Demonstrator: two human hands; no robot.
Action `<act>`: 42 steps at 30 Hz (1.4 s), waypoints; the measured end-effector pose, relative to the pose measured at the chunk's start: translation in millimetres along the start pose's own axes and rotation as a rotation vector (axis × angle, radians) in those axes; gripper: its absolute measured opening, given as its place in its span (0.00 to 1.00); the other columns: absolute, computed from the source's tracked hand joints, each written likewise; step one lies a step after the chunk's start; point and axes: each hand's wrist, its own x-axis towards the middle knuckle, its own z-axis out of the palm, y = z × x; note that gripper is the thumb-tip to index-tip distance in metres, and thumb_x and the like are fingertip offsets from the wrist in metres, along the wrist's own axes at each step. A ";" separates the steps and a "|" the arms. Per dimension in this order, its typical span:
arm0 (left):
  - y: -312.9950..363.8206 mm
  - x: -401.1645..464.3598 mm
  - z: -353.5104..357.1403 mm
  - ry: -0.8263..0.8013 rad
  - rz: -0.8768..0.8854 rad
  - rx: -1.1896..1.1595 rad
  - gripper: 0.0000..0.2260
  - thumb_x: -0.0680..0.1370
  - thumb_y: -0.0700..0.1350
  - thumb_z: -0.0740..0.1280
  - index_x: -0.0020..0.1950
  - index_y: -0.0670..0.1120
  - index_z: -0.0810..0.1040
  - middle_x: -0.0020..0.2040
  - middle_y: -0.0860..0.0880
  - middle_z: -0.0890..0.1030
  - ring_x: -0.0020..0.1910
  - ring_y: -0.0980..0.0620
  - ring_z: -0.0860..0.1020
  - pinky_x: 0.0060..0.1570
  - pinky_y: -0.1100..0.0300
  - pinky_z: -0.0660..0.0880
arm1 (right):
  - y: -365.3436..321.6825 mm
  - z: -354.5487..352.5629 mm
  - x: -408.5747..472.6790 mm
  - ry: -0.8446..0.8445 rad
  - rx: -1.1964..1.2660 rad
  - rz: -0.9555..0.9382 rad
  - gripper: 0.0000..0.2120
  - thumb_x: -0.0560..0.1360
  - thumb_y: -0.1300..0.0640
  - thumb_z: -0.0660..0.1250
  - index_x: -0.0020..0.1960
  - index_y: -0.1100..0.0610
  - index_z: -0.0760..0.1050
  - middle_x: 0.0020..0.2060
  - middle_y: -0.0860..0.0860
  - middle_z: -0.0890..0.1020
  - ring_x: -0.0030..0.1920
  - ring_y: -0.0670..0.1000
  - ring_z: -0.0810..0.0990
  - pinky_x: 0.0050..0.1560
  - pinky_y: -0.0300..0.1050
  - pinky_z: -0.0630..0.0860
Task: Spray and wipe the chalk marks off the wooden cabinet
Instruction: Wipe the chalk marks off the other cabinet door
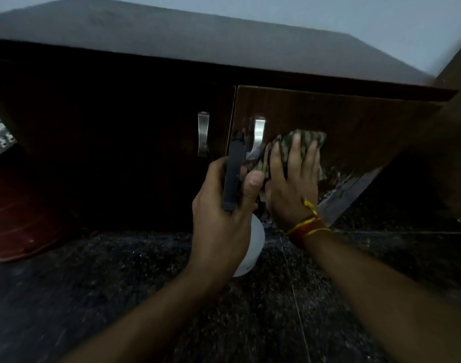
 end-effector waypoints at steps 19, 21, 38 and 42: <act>-11.1 -3.9 -13.7 0.060 -0.011 0.013 0.21 0.71 0.72 0.58 0.58 0.63 0.69 0.48 0.55 0.79 0.45 0.54 0.80 0.43 0.61 0.77 | -15.7 -0.6 11.4 0.039 0.027 0.016 0.26 0.78 0.59 0.57 0.74 0.56 0.55 0.73 0.58 0.52 0.72 0.69 0.49 0.73 0.65 0.47; -9.9 -2.2 -13.9 0.068 -0.008 0.005 0.20 0.71 0.72 0.58 0.57 0.63 0.70 0.47 0.56 0.79 0.44 0.54 0.80 0.42 0.62 0.77 | -22.2 -0.4 11.8 0.059 0.056 0.046 0.24 0.79 0.58 0.54 0.74 0.57 0.55 0.73 0.59 0.52 0.72 0.69 0.49 0.73 0.65 0.47; 0.0 -12.6 -40.2 0.055 0.005 0.012 0.18 0.71 0.73 0.59 0.55 0.67 0.70 0.46 0.57 0.79 0.43 0.54 0.81 0.42 0.58 0.77 | -65.5 -32.3 46.3 0.242 0.356 0.231 0.23 0.77 0.63 0.59 0.72 0.63 0.64 0.71 0.67 0.61 0.73 0.67 0.57 0.74 0.56 0.56; 0.2 -15.5 -43.9 0.066 -0.008 0.022 0.21 0.70 0.73 0.58 0.56 0.64 0.71 0.47 0.57 0.80 0.44 0.54 0.81 0.42 0.63 0.77 | -68.1 -10.0 44.9 0.252 0.169 0.192 0.20 0.78 0.65 0.58 0.70 0.59 0.65 0.71 0.63 0.60 0.71 0.68 0.58 0.72 0.61 0.59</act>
